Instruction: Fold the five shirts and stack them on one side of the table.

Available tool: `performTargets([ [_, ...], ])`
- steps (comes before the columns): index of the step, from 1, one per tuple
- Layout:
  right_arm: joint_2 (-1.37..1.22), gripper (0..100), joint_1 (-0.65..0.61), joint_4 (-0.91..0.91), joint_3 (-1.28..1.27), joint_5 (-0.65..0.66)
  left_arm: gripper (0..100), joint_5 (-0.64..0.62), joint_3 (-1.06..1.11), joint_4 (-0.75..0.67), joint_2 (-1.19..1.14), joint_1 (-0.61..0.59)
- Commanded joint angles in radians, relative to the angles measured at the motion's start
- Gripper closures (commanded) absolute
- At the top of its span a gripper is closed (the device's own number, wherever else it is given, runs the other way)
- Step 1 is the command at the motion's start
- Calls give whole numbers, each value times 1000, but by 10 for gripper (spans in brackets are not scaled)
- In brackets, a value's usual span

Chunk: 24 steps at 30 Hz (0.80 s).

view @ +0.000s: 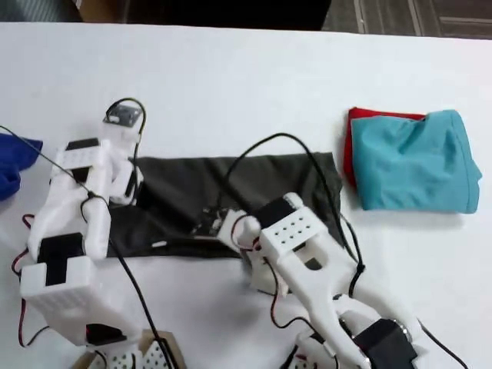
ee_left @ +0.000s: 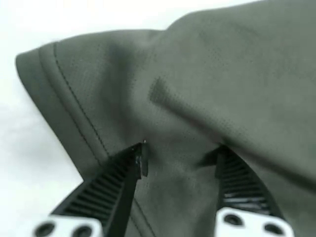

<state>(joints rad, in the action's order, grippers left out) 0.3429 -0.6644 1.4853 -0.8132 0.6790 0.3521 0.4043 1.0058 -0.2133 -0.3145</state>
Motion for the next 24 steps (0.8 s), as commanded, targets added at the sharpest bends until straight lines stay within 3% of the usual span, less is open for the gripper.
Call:
performTargets([
  [1, 38, 783, -50, 24, -9, 9, 757, -3, -5, -29, 0, 15],
  [9, 18, 782, -74, -130, -138, 46, 757, -3, -5, -29, 0, 15],
  [16, -225, 783, 73, -309, -157, 84, 757, -3, -5, -29, 0, 15],
  [24, -268, 804, 79, -295, -89, 77, 757, -3, -5, -29, 0, 15],
])
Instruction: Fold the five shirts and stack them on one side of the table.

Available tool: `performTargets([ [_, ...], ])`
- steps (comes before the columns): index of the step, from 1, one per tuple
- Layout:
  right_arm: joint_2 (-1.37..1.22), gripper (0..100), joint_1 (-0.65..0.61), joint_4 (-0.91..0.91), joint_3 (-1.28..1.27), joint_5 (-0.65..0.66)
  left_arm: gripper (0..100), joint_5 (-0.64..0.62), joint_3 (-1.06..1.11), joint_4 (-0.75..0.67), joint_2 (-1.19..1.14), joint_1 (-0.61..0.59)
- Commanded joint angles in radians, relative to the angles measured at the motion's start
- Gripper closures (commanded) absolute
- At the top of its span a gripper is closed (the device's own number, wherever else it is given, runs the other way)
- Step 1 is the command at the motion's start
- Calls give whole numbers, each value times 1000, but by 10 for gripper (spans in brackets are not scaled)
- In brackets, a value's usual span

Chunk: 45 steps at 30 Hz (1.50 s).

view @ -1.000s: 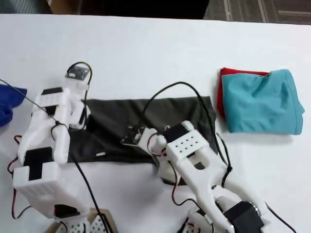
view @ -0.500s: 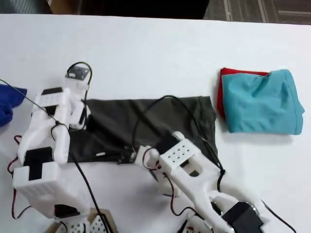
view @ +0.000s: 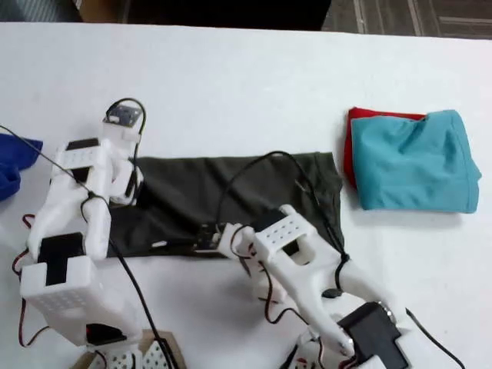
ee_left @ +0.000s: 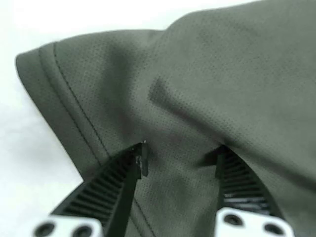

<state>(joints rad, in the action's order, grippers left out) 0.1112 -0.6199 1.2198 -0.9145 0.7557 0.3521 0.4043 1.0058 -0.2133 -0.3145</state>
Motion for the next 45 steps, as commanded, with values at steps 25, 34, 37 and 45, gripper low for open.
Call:
performTargets([
  [25, 285, 659, -12, 191, 15, 8, 757, -3, -4, -43, -2, 17],
  [34, 282, 659, -10, 133, 35, 8, 757, -3, -2, -43, -2, 17],
  [37, 245, 659, 21, 70, 26, 8, 757, -3, -1, -43, -2, 17],
  [45, 53, 657, 87, 4, 29, 43, 757, -3, 1, -43, -2, 17],
])
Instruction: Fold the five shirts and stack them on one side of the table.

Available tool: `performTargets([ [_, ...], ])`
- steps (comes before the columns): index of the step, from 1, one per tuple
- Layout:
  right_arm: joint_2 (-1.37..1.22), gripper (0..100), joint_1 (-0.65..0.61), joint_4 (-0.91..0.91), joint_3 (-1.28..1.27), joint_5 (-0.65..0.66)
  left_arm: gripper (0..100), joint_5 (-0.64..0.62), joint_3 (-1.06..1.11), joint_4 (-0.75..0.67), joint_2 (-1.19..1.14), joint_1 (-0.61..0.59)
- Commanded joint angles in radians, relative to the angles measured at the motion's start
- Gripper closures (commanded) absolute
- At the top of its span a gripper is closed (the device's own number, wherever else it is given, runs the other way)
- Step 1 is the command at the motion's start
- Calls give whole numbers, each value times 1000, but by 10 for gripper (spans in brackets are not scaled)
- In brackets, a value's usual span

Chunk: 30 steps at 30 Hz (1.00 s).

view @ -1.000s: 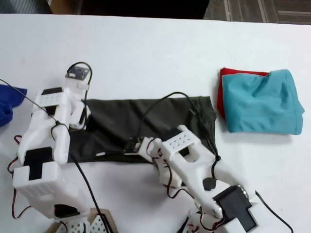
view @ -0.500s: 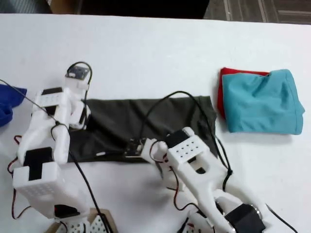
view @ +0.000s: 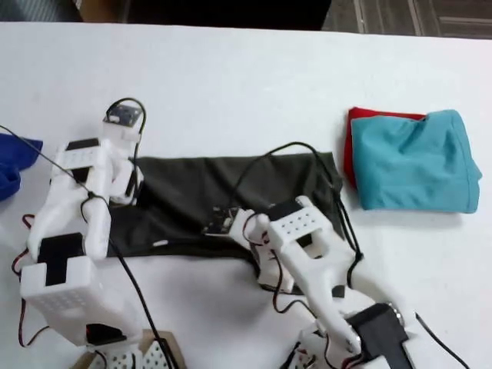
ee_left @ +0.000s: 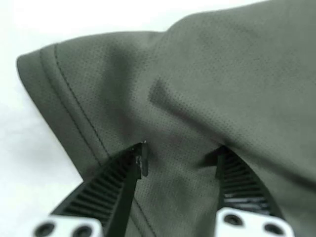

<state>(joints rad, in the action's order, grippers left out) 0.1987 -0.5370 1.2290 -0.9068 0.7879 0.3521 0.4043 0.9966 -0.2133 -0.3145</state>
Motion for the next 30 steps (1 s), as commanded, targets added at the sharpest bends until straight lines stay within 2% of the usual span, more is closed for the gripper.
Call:
performTargets([
  [1, -31, 657, -8, -2, 20, 11, 757, -3, 1, -34, -2, 17],
  [8, 24, 657, -120, 59, 0, -40, 757, -3, -2, -34, -2, 17],
  [11, 21, 657, -130, 35, -40, -40, 757, -3, -2, -34, -2, 17],
  [16, -24, 658, -99, -64, -66, -40, 757, -3, -2, -34, -2, 17],
  [22, -143, 667, 5, -130, -23, -37, 757, -3, -1, -34, -2, 17],
  [27, -234, 858, 12, -93, 34, -35, 757, -3, -1, -34, -2, 17],
  [30, -234, 902, 12, -81, 38, -32, 757, -3, -1, -34, -2, 17],
])
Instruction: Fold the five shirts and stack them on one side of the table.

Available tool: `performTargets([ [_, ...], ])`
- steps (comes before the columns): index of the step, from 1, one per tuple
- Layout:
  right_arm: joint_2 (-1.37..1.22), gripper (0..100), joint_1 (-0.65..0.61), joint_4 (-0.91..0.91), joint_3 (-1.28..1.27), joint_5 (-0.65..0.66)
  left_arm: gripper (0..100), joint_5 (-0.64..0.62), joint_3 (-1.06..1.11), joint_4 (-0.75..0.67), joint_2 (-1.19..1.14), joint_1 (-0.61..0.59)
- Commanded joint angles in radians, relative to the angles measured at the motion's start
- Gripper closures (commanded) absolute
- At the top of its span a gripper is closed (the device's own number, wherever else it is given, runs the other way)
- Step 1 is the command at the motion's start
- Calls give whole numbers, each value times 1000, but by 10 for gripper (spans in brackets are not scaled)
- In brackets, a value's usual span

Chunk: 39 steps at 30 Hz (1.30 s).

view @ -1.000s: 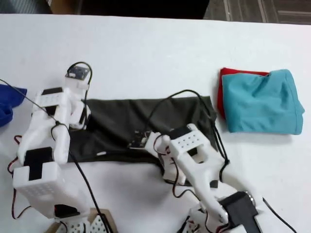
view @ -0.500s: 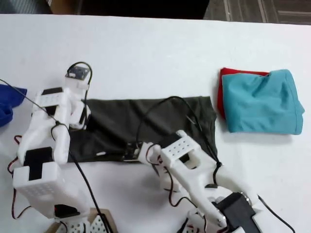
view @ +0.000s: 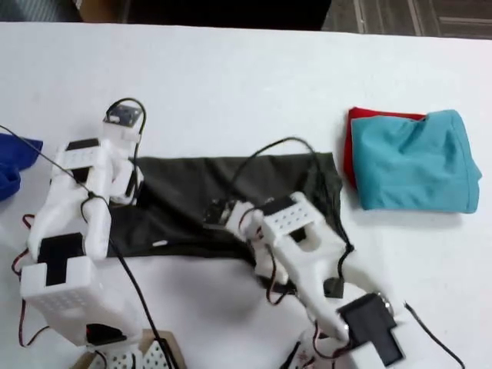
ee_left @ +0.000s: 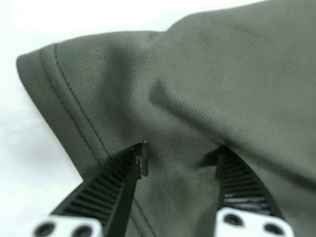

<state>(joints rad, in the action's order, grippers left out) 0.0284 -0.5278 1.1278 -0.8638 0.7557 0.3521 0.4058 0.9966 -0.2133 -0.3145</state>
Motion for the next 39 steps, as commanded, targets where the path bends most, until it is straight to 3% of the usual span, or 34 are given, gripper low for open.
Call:
performTargets([
  [1, -64, 900, 2, 21, -5, 0, 757, -3, -2, -34, -2, 17],
  [7, 2, 904, 10, 27, -5, 0, 757, -3, -2, -34, -2, 17],
  [12, 142, 978, 10, 117, 21, 0, 757, -3, -2, -34, -2, 17],
  [19, 306, 977, 10, 259, 120, 0, 757, -3, -2, -34, -2, 17],
  [25, 305, 975, 25, 245, 192, 2, 757, -3, -2, -34, -2, 17],
  [31, 137, 975, 153, 231, 353, 132, 757, -3, -2, -34, -2, 17],
  [39, -255, 974, 240, 409, 890, 207, 757, -3, -2, -34, -2, 17],
])
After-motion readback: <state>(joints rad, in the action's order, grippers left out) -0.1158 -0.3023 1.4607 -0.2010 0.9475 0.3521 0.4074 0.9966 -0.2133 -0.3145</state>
